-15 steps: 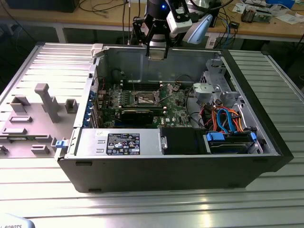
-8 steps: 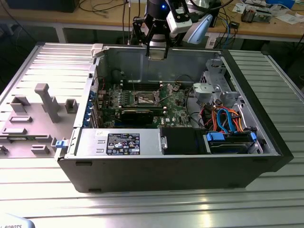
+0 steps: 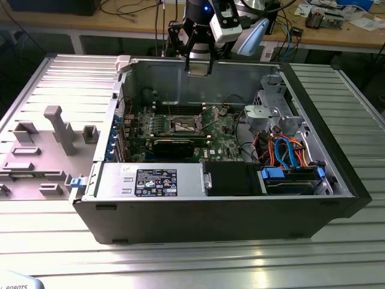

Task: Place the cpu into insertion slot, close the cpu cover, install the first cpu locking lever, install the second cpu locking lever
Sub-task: 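Place the cpu into insertion slot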

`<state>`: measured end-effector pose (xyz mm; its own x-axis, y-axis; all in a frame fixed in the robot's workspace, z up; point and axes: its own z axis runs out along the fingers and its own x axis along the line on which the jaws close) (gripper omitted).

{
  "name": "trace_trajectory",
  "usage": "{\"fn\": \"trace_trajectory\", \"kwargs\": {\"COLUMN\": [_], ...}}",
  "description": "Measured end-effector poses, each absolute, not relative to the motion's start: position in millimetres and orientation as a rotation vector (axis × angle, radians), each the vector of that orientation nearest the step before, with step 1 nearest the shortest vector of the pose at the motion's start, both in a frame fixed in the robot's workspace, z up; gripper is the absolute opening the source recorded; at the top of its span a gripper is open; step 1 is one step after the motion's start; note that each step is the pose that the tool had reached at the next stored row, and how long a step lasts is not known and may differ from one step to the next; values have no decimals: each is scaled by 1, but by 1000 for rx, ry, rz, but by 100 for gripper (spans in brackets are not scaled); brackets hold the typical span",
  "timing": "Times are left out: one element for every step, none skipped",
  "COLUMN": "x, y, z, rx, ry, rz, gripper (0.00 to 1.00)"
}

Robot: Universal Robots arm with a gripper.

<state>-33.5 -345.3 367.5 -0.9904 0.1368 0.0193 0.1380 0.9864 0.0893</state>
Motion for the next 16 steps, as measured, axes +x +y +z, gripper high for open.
{"fn": "trace_trajectory", "kwargs": {"x": [-33, -33, -33, -33, -33, -33, -34, -33, -33, -33, -33, -33, -33, -33, -33, -34], "y": [-345, -345, -345, -345, -345, -345, -345, -345, -345, -345, -345, -345, -345, -345, -345, -345], "z": [367, 368, 368, 368, 368, 367, 368, 368, 368, 368, 368, 368, 367, 367, 368, 367], "rx": [-216, -216, -216, -216, -216, -216, -216, -216, -216, -216, -217, -217, -221, -231, -250, -278], "ry": [-3118, -3118, -3118, -3118, -3118, -3118, -3118, -3118, -3118, -3118, -3118, -3118, -3118, -3117, -3116, -3115], "rz": [-142, -142, -142, -142, -142, -142, -142, -142, -142, -142, -142, -142, -142, -142, -142, -142], "gripper": [54, 54, 54, 54, 54, 54, 54, 54, 54, 54, 54, 54, 54, 54, 54, 54]}}
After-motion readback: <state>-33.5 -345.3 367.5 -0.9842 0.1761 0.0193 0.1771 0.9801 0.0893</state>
